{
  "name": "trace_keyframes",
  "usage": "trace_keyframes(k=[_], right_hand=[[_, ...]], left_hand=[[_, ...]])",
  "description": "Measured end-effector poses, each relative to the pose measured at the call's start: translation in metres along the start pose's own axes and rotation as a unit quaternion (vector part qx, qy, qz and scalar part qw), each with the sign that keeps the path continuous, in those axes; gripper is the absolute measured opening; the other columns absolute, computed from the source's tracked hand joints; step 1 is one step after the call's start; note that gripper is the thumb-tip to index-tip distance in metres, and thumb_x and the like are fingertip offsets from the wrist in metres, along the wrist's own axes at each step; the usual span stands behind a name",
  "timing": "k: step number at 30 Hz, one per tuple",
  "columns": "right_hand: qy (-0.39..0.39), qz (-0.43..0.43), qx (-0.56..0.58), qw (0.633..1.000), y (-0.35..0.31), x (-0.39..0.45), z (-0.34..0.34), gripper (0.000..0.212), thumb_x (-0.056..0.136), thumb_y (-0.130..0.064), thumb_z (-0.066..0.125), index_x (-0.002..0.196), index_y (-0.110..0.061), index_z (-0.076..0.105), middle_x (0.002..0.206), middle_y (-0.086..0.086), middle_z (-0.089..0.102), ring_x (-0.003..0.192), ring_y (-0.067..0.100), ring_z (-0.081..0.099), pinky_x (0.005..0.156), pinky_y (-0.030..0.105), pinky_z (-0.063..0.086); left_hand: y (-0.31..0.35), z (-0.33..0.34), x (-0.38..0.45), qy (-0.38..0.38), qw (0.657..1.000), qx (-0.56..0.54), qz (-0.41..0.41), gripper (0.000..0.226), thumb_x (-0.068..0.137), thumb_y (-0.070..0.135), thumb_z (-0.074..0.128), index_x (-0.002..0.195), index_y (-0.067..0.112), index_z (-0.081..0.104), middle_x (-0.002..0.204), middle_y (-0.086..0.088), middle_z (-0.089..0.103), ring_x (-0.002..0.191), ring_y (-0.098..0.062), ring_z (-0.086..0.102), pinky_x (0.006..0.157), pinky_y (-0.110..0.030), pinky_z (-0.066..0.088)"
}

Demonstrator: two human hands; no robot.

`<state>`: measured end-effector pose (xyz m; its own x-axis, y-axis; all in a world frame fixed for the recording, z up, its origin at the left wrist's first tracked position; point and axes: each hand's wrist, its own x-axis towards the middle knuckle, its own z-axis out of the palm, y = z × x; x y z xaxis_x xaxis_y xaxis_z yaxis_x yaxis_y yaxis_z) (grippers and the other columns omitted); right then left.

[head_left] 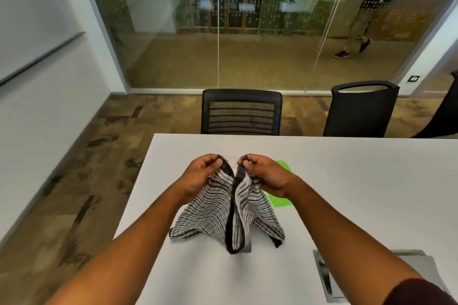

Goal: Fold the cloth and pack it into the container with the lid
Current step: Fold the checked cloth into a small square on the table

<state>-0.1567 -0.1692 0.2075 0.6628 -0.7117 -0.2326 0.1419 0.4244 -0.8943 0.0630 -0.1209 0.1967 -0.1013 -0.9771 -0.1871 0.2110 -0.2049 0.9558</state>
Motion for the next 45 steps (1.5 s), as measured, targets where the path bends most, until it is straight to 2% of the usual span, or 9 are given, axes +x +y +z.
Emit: trace_keyframes(k=[4, 9, 12, 15, 20, 25, 29, 40, 45], right_hand=[[0.046, -0.031, -0.013, 0.998, 0.001, 0.007, 0.001, 0.017, 0.092, -0.001, 0.064, 0.108, 0.004, 0.069, 0.094, 0.014, 0.074, 0.087, 0.023, 0.072, 0.079, 0.030, 0.059], [0.099, -0.050, -0.026, 0.993, -0.001, 0.008, -0.007, 0.008, 0.089, 0.000, 0.069, 0.097, -0.002, 0.071, 0.087, 0.014, 0.072, 0.078, 0.022, 0.069, 0.071, 0.029, 0.060], [0.089, -0.053, -0.043, 0.994, 0.001, 0.009, -0.011, 0.007, 0.092, -0.005, 0.067, 0.096, -0.001, 0.071, 0.092, 0.019, 0.066, 0.085, 0.028, 0.063, 0.084, 0.037, 0.055], [0.093, -0.059, -0.047, 0.993, 0.001, 0.010, -0.015, 0.010, 0.090, -0.006, 0.069, 0.095, 0.002, 0.071, 0.099, 0.024, 0.064, 0.093, 0.033, 0.058, 0.094, 0.047, 0.048], [0.101, -0.060, -0.062, 0.991, -0.004, 0.011, -0.017, 0.023, 0.071, -0.009, 0.082, 0.092, -0.001, 0.074, 0.088, 0.014, 0.073, 0.081, 0.023, 0.070, 0.079, 0.032, 0.059], [0.090, -0.024, -0.090, 0.992, -0.009, 0.012, -0.019, 0.014, 0.083, 0.000, 0.075, 0.094, -0.007, 0.071, 0.088, 0.007, 0.072, 0.078, 0.013, 0.071, 0.066, 0.020, 0.056], [0.113, -0.018, -0.090, 0.989, -0.010, 0.014, -0.021, 0.017, 0.083, 0.001, 0.076, 0.096, -0.006, 0.069, 0.091, 0.007, 0.071, 0.077, 0.009, 0.072, 0.061, 0.018, 0.054], [0.233, -0.103, -0.251, 0.934, 0.006, 0.020, -0.009, 0.040, 0.071, -0.055, 0.084, 0.079, -0.020, 0.066, 0.074, -0.008, 0.066, 0.068, 0.006, 0.057, 0.065, 0.024, 0.048], [0.196, -0.049, -0.388, 0.899, 0.019, 0.016, -0.007, 0.069, 0.058, -0.060, 0.088, 0.101, -0.020, 0.053, 0.090, -0.004, 0.054, 0.075, 0.011, 0.048, 0.069, 0.032, 0.044]], left_hand=[[0.004, 0.016, 0.005, 0.002, 0.999, 0.027, 0.031, 0.019, 0.093, 0.009, 0.064, 0.110, 0.006, 0.071, 0.108, -0.016, 0.073, 0.102, -0.024, 0.069, 0.095, -0.036, 0.055], [0.005, 0.023, 0.011, 0.006, 0.999, 0.033, 0.036, 0.015, 0.091, 0.010, 0.066, 0.106, 0.009, 0.065, 0.095, -0.008, 0.073, 0.092, -0.020, 0.067, 0.083, -0.029, 0.053], [0.004, 0.026, 0.016, -0.004, 0.999, 0.030, 0.044, 0.013, 0.092, 0.011, 0.065, 0.105, 0.008, 0.066, 0.100, -0.012, 0.072, 0.096, -0.024, 0.067, 0.094, -0.038, 0.052], [0.003, 0.030, 0.020, -0.004, 0.997, 0.041, 0.059, 0.008, 0.091, 0.011, 0.067, 0.098, 0.013, 0.069, 0.099, -0.009, 0.073, 0.097, -0.020, 0.067, 0.093, -0.033, 0.054], [0.000, 0.030, 0.023, -0.001, 0.996, 0.059, 0.068, 0.008, 0.088, 0.007, 0.070, 0.095, 0.010, 0.072, 0.101, -0.012, 0.074, 0.097, -0.021, 0.069, 0.090, -0.030, 0.055], [0.003, 0.030, 0.025, -0.034, 0.990, 0.110, 0.087, 0.030, 0.091, 0.010, 0.067, 0.120, 0.018, 0.071, 0.092, -0.007, 0.068, 0.095, -0.016, 0.067, 0.093, -0.026, 0.054], [0.005, 0.031, 0.026, -0.050, 0.983, 0.149, 0.092, 0.027, 0.095, 0.009, 0.062, 0.119, 0.017, 0.072, 0.113, -0.002, 0.075, 0.112, -0.014, 0.067, 0.100, -0.027, 0.052], [0.004, 0.033, 0.043, 0.126, 0.966, 0.208, 0.092, 0.012, 0.095, 0.017, 0.064, 0.104, 0.017, 0.072, 0.101, -0.002, 0.073, 0.100, -0.019, 0.068, 0.093, -0.036, 0.057], [0.005, 0.034, 0.048, 0.153, 0.965, 0.199, 0.072, 0.009, 0.094, 0.018, 0.064, 0.100, 0.017, 0.071, 0.085, 0.004, 0.068, 0.084, -0.013, 0.065, 0.075, -0.029, 0.055]])
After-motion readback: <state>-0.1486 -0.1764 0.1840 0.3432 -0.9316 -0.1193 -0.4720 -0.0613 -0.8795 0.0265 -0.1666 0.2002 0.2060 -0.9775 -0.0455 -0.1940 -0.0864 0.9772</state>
